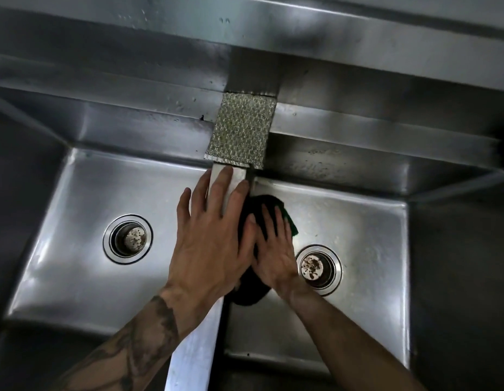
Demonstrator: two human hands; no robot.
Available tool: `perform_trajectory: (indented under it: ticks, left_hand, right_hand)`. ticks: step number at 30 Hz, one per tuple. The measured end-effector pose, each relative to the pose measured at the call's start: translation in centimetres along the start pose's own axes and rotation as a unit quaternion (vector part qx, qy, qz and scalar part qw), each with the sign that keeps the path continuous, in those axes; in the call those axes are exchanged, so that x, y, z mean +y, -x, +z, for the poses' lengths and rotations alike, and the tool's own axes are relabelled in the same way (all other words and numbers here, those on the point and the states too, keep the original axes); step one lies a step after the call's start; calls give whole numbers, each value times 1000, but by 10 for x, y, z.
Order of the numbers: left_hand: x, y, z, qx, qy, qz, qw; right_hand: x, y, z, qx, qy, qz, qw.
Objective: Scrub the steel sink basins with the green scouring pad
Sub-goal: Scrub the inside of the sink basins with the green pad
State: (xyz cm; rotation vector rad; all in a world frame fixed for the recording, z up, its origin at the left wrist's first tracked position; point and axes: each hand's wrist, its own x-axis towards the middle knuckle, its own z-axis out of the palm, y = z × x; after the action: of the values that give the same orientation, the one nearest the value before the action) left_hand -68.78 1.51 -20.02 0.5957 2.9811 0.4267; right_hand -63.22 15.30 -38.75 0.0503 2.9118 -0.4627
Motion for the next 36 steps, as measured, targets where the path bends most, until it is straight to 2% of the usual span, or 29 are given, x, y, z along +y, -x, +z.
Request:
perform_trajectory:
  ticks: [3,7,14,16,19,23,27,32,36]
  left_hand:
    - [0,-1,1,6,1,3,1000]
    - [1,0,1,9,1,6,1000]
    - [2,1,2,25,12,20,999]
    - [2,0,3,31,13,26,999]
    - [3,1,0,33,19,24,999]
    - [6,1,-2,24,16,15,999]
    - [5,0,-3,21,16,15,1000]
    - [5,1,-4,12,21,10,1000]
    - [6,2,-6,1,17,3,1000]
  right_hand:
    - [20,-41,-16,22,-2,32,999]
    - [56,-23,-22,24,24,18,999]
    - [201,54,-66,37,53,172,983]
    - [228,69,-75,34,62,179,981]
    - [225,66,-71,41,65,204,976]
    - [177,39,-52,63,27,253,965]
    - [111,7,-32,57,1,183,982]
    - [28,-7,-6,41,-24,-10,999]
    - [14,20,9,19,-18,-42,999]
